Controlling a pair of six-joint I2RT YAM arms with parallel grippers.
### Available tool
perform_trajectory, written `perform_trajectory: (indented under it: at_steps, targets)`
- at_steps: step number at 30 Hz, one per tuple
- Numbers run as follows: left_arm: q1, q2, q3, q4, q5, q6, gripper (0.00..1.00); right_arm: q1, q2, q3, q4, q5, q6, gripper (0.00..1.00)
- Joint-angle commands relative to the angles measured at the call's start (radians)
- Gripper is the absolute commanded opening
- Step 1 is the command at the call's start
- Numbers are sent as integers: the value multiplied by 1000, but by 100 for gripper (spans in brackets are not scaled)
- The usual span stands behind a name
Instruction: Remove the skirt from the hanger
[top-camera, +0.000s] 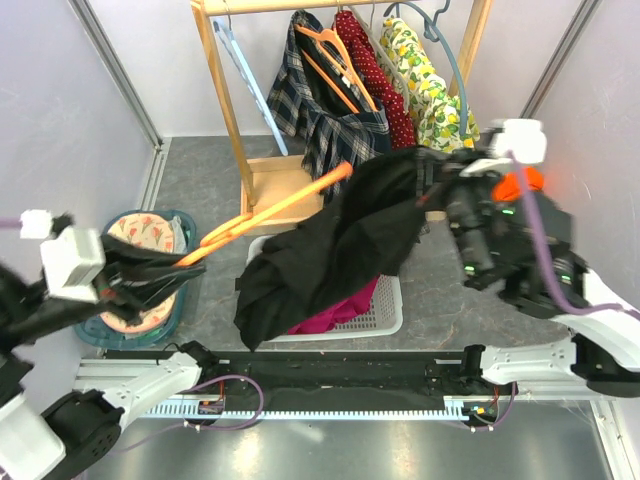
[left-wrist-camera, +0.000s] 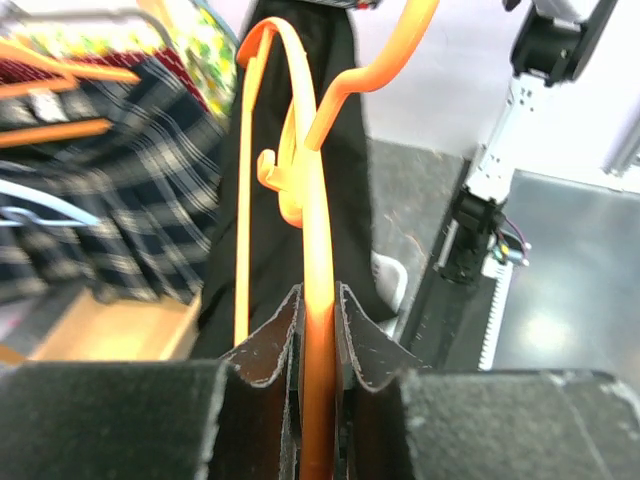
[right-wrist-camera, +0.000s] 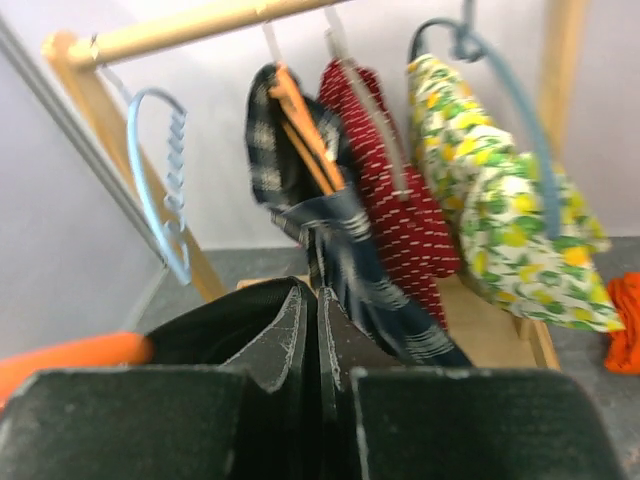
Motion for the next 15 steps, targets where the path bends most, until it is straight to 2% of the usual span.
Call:
perform_trajectory:
  at_steps: [1, 4, 8, 13, 15]
  targets:
    - [-2, -1, -10, 28, -114, 11, 2, -5, -85, -32, 14, 54, 1, 1]
    - [13, 8, -58, 91, -241, -79, 2, -5, -53, -16, -64, 8, 85, 0]
    - [49, 89, -58, 172, -321, -208, 2, -5, 8, -16, -118, -81, 159, 0]
    - [49, 245, 141, 213, -447, -323, 2, 15, 43, -46, -117, -193, 265, 0]
    - [49, 311, 228, 241, -453, -354, 2, 32, 49, -75, -107, -218, 285, 0]
